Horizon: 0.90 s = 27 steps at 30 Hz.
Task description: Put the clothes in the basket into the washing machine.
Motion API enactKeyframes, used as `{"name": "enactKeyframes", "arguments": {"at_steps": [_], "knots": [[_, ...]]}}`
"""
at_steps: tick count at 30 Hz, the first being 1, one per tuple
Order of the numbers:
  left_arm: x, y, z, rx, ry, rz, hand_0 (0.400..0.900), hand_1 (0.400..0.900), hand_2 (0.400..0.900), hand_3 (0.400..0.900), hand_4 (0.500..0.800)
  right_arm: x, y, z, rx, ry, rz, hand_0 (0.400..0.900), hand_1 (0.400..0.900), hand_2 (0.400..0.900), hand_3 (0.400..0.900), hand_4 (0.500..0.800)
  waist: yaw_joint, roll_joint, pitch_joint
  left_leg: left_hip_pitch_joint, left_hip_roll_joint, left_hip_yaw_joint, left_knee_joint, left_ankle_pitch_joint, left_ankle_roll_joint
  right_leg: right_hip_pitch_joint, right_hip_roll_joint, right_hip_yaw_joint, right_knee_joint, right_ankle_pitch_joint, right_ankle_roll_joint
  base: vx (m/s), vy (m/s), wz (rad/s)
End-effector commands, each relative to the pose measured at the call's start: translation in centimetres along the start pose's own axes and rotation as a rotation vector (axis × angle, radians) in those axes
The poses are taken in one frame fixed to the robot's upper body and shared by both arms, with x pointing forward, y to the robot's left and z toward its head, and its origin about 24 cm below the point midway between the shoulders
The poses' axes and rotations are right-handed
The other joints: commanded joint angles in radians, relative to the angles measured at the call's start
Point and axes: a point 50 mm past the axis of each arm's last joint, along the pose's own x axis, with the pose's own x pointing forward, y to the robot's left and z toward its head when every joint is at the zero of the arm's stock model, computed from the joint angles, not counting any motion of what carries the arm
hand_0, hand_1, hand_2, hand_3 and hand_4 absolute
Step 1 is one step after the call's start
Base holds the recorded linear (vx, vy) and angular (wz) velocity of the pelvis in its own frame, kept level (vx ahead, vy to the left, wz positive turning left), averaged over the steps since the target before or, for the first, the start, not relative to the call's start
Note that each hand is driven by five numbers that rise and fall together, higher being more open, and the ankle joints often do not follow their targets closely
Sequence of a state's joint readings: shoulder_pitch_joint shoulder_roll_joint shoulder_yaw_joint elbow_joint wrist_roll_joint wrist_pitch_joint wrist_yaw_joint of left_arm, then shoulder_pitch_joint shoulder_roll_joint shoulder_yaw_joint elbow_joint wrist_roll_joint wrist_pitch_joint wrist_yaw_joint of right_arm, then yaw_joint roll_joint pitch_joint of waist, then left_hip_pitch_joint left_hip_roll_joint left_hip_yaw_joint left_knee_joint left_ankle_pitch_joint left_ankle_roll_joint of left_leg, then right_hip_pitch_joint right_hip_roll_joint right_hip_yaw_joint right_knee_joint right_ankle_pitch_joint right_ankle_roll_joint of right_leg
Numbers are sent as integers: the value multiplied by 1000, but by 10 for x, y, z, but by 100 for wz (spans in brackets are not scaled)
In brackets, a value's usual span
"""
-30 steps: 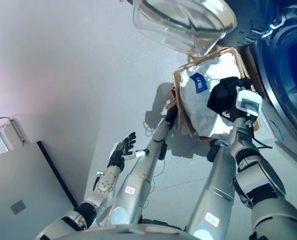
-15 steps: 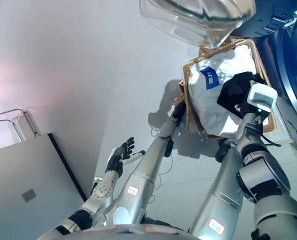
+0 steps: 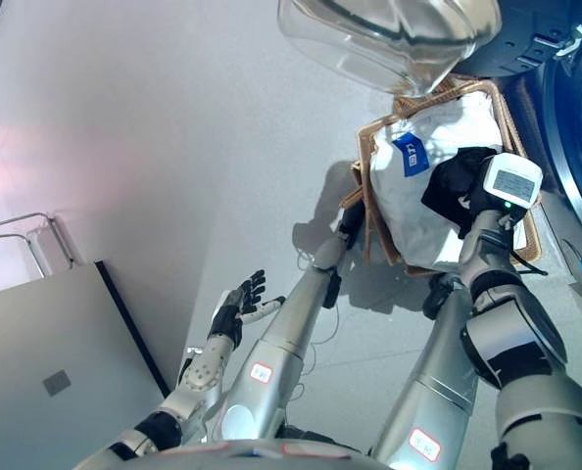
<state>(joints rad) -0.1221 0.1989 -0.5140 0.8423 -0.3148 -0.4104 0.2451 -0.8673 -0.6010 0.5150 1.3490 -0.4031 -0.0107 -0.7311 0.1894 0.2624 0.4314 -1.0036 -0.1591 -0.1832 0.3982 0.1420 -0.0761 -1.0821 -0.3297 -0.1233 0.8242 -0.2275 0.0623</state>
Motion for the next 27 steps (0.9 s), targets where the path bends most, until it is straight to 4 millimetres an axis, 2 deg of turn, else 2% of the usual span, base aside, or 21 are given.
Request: {"name": "enactKeyframes", "arguments": {"at_steps": [1,7,9,10,11,12,13,14,15,17,23,27], "knots": [[-17,25,-30,58,112,68,900,900,900,900,800,-6,4,-2,2,-43,-1,400,400,400,400,500,-28,61,3,12,-56,56,3,-84,23,115,67,28,-64,30,32,-11,-7,-16],[-15,24,-32,67,132,73,900,900,900,900,800,-27,27,8,133,-38,58,400,400,400,400,500,-52,41,4,91,-36,71,-35,-78,31,201,94,28,-132,48,28,-14,-18,-22],[-15,23,-33,72,138,71,900,900,900,900,800,-43,41,13,206,-26,102,400,400,400,400,500,-65,31,7,129,-28,74,-57,-73,32,247,107,26,-168,55,28,3,-45,-9],[-9,13,-31,116,157,-19,900,900,900,900,800,10,-7,70,281,-1,27,400,400,400,400,500,5,65,-37,153,-43,60,-61,-74,30,286,97,7,-197,50,28,54,-119,32],[-11,27,-33,154,158,6,900,900,900,900,800,70,-111,53,442,52,-199,400,400,400,400,500,16,53,-71,203,-36,53,-87,-71,31,327,100,-8,-211,47,27,60,-106,41],[-10,27,-33,152,156,6,900,900,900,900,800,71,-112,54,443,51,-201,400,400,400,400,500,14,56,-66,206,-36,52,-87,-71,31,331,100,-9,-212,47,27,41,-90,18],[-18,25,-40,176,176,-17,900,900,900,900,800,76,-124,43,572,127,-215,400,400,400,400,500,25,57,-80,238,-34,52,-112,-68,32,360,105,-9,-235,52,30,31,-14,-11],[-20,24,-43,193,186,-30,900,900,900,900,800,76,-121,28,649,202,-200,400,400,400,400,500,31,59,-89,263,-30,58,-126,-67,35,390,109,-5,-261,59,32,-47,15,-25],[-19,23,-43,204,195,-48,900,900,900,900,800,73,-114,21,750,259,-196,400,400,400,400,500,40,68,-94,276,-19,61,-144,-39,41,403,121,-9,-289,90,28,-68,29,-30],[-19,24,-44,240,203,-58,900,900,900,900,800,69,-106,11,813,309,-193,400,400,400,400,500,50,73,-98,316,-14,62,-167,-33,45,442,129,-8,-321,98,27,-46,-3,-24],[-26,25,-54,277,245,-88,900,900,900,900,800,58,-86,-13,966,419,-163,400,400,400,400,500,56,83,-141,429,3,52,-255,-11,45,559,142,-21,-436,118,28,1,-19,-6],[-35,28,-65,279,294,-89,900,900,900,900,800,52,-75,-20,1068,474,-157,400,400,400,400,500,53,84,-162,476,13,67,-271,-16,52,605,153,-5,-482,135,31,14,16,-24]]}}
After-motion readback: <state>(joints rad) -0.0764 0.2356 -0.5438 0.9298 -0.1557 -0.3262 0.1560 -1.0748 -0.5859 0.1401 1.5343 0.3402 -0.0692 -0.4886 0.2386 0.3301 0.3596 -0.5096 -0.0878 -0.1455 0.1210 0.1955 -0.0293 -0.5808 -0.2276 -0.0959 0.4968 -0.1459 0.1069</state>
